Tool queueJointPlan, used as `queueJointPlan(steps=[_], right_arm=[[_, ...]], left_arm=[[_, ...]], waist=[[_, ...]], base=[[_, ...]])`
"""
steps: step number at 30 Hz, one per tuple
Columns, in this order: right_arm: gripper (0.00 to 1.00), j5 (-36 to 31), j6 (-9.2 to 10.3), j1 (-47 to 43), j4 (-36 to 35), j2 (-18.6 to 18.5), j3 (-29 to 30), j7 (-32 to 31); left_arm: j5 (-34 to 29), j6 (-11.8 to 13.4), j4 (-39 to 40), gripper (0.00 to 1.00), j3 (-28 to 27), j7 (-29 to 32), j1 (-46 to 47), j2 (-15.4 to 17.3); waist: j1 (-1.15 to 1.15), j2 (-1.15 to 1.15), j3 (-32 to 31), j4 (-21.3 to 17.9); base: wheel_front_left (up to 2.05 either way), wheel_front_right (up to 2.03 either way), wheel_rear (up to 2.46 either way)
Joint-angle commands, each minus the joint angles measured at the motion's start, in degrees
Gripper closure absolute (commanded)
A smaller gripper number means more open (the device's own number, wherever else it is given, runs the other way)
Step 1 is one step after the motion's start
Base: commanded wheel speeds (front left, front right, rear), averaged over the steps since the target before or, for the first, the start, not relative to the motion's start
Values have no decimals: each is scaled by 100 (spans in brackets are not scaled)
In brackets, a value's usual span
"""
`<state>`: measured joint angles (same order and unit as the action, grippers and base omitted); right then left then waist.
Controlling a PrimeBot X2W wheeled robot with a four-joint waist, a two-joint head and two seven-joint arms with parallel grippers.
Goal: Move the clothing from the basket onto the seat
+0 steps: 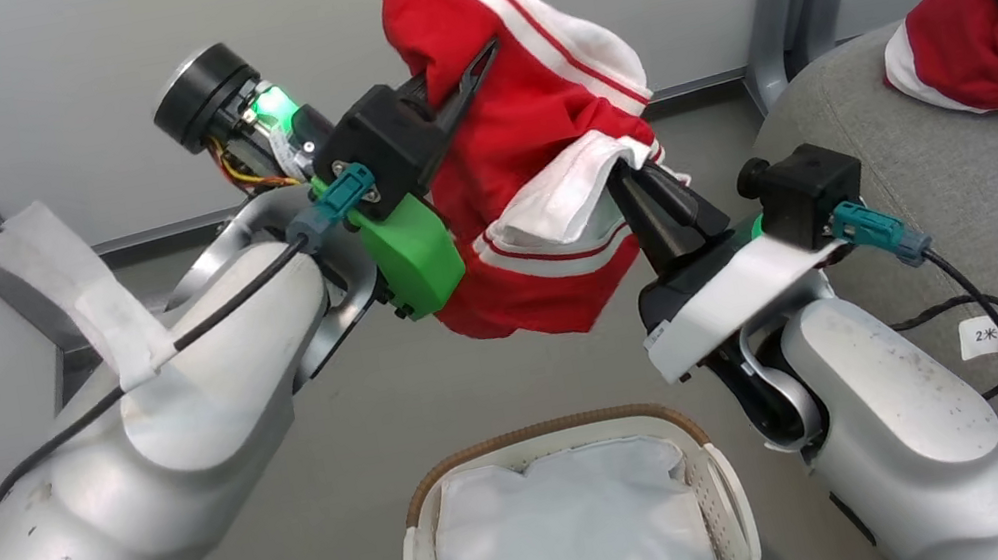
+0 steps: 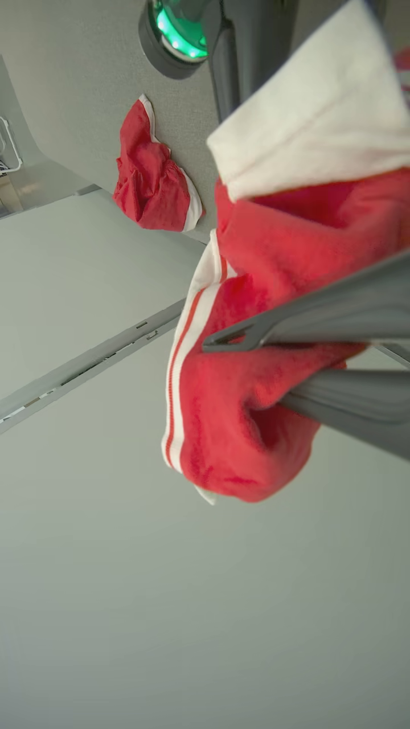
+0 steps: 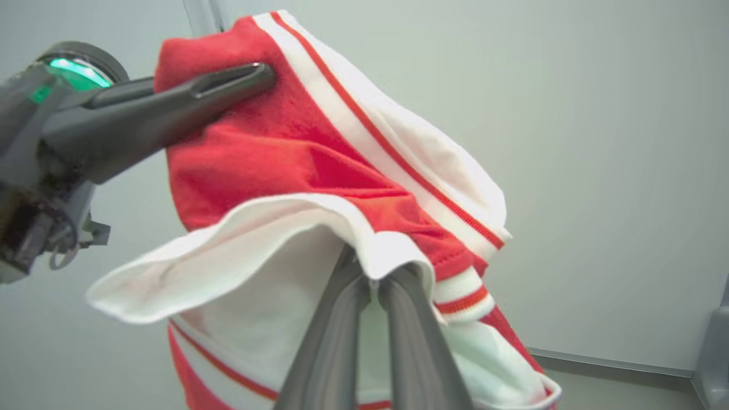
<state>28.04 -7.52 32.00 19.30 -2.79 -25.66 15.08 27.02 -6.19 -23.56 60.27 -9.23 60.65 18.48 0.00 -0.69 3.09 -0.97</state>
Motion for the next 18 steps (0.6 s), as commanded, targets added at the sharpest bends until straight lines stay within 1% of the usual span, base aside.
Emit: queueJointPlan(steps=[1, 3, 4, 5, 6, 7, 8, 13, 18], right_arm=[[100, -102, 6, -106, -61, -20, 89, 12], [100, -211, 6, -107, -116, -20, 210, 13], [100, -247, 6, -110, -136, -20, 262, 13], [100, -290, 6, -112, -158, -20, 329, 13], [100, -348, 6, -116, -180, -20, 413, 13], [100, -397, 6, -119, -196, -20, 494, 13], [100, -432, 6, -119, -207, -20, 554, 13], [100, -674, 6, -45, -255, -19, 850, 13], [100, -918, 6, 43, -320, -20, 1079, 13]], left_arm=[[98, 27, -62, 100, -50, -46, -148, 33], [229, 49, -151, 100, -96, -86, -272, 56], [283, 63, -182, 83, -118, -111, -332, 69], [340, 71, -212, 70, -148, -142, -403, 82], [399, 81, -243, 36, -179, -179, -489, 100], [447, 88, -274, 7, -204, -220, -585, 116], [487, 101, -296, 0, -219, -262, -652, 129], [771, 174, -368, 0, -382, -434, -1111, 155], [937, 256, -347, 0, -499, -556, -1571, 89]], waist=[[0, 69, -2, -20], [0, 69, 0, -36], [0, 69, 1, -43], [0, 69, 3, -51], [0, 69, 9, -62], [0, 69, 13, -70], [0, 69, 18, -77], [0, 69, 63, -106], [0, 69, 130, -167]], base=[[0, 0, 0], [0, 0, 0], [0, 0, 0], [0, 0, 0], [0, 0, 0], [0, 0, 0], [0, 0, 0], [0, 0, 0], [0, 0, 0]])
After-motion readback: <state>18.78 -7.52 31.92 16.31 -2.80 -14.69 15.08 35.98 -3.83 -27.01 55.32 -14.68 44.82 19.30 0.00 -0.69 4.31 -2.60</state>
